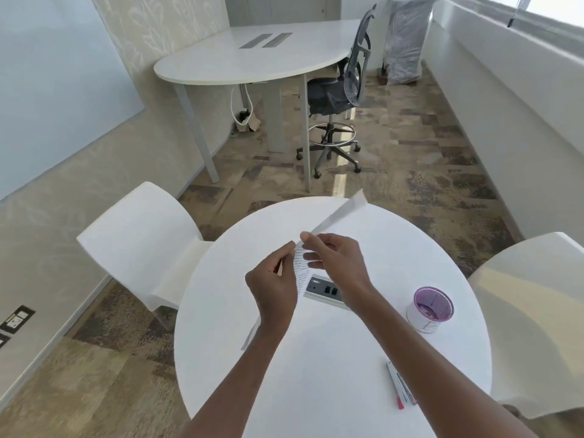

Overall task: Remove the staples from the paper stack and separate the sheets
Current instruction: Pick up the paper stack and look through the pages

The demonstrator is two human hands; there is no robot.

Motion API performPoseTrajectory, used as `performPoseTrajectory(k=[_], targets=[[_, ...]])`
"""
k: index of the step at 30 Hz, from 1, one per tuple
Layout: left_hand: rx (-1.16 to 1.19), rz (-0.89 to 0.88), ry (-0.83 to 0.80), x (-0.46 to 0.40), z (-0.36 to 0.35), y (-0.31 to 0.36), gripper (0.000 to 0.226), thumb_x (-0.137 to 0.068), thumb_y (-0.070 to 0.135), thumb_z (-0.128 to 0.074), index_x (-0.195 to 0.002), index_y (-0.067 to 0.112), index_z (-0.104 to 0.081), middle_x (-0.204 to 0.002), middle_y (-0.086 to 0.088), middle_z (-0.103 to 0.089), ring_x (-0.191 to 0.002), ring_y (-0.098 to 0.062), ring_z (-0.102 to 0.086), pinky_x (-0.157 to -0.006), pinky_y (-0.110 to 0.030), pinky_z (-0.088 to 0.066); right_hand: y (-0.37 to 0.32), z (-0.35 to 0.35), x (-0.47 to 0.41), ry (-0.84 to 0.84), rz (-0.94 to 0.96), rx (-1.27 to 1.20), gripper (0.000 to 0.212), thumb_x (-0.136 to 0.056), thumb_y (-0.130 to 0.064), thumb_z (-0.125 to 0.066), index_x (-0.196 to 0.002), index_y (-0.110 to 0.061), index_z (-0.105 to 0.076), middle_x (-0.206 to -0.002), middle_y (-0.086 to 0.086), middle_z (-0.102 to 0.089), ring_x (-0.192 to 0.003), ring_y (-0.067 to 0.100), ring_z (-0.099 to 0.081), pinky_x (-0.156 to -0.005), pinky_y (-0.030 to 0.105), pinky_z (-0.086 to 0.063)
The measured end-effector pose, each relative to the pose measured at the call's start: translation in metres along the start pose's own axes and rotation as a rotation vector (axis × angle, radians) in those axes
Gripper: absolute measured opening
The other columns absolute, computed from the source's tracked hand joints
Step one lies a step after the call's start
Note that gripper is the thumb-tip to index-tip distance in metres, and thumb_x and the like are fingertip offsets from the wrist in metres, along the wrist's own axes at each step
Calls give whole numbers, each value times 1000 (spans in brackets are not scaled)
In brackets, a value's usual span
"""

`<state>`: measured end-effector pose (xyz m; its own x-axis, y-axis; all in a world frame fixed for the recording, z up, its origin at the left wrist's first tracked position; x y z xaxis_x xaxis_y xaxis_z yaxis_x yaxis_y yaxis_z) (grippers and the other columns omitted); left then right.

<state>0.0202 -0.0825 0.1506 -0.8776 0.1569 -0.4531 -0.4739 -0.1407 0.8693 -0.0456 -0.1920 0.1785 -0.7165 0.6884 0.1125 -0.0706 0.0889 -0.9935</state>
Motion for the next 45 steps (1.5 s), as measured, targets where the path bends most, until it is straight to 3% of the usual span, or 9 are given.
performPoseTrajectory(k=[7,12,16,19,22,30,37,41,45], targets=[[-105,-308,-35,14,8,-1,20,-87,-2,-69,-105,2,-76,-107,3,-72,-102,-9,-69,-91,-17,-52,-9,-1,-1,52,-189,-394,27,-90,4,-66,-116,5,-61,-107,21,-74,-89,29,-77,-74,34,-64],[-74,-254,41,45,11,7,14,-81,9,-79,-94,9,-73,-96,4,-72,-91,-11,-66,-82,-17,-50,-5,4,0,2,-223,-688,33,-88,6,-69,-120,5,-62,-108,17,-75,-93,29,-76,-73,35,-63],[94,269,-60,67,7,24,13,-88,36,-69,-83,26,-74,-76,12,-75,-75,-4,-66,-67,-14,-47,2,7,2,-19,-247,-766,26,-86,3,-72,-112,-1,-67,-107,17,-77,-91,27,-76,-75,35,-63],[742,848,-263,52,-6,34,27,-97,36,-57,-113,18,-71,-107,0,-77,-104,-8,-70,-85,-25,-51,7,10,5,-23,-281,-755,14,-85,0,-75,-98,0,-73,-96,17,-77,-75,24,-75,-66,29,-62],[1117,1038,-193,35,-8,36,23,-98,26,-57,-111,11,-69,-107,-7,-77,-101,-15,-73,-80,-27,-58,13,13,8,-11,-304,-747,16,-84,0,-75,-99,0,-71,-94,17,-76,-70,21,-73,-62,26,-61],[1070,1051,-167,27,-6,26,26,-91,7,-65,-75,18,-83,-94,-3,-79,-85,-11,-76,-72,-24,-60,20,25,11,-58,-276,-675,25,-83,-3,-77,-106,-10,-70,-96,9,-78,-76,18,-73,-67,30,-60],[980,960,-238,33,-5,16,28,-92,-1,-62,-119,5,-64,-105,-6,-77,-93,-19,-75,-75,-28,-60,34,37,10,-100,-316,-613,29,-81,-4,-78,-109,-8,-70,-87,6,-70,-59,12,-58,-57,26,-51],[886,907,-257,35,-5,3,35,-92,-3,-62,-127,0,-58,-106,-7,-77,-96,-22,-74,-79,-31,-60,49,39,5,-72,-341,-592,38,-78,-5,-82,-114,-7,-69,-103,15,-68,-66,16,-58,-57,25,-51],[829,859,-208,43,-10,-9,34,-94,-2,-60,-127,6,-58,-108,-4,-75,-96,-19,-73,-81,-32,-60,70,54,7,-131,-438,-380,55,-80,-43,-80,-118,-4,-70,-106,13,-75,-75,17,-69,-65,28,-55]])
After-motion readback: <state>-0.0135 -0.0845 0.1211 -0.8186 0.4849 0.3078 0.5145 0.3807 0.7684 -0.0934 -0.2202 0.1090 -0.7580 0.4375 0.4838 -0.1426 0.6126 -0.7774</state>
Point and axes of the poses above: each hand's wrist, its own x-axis away from the middle knuckle, its own z-axis out of the back of the hand, y = z × x, the point moved 1 cm from there along -x, towards the middle knuckle
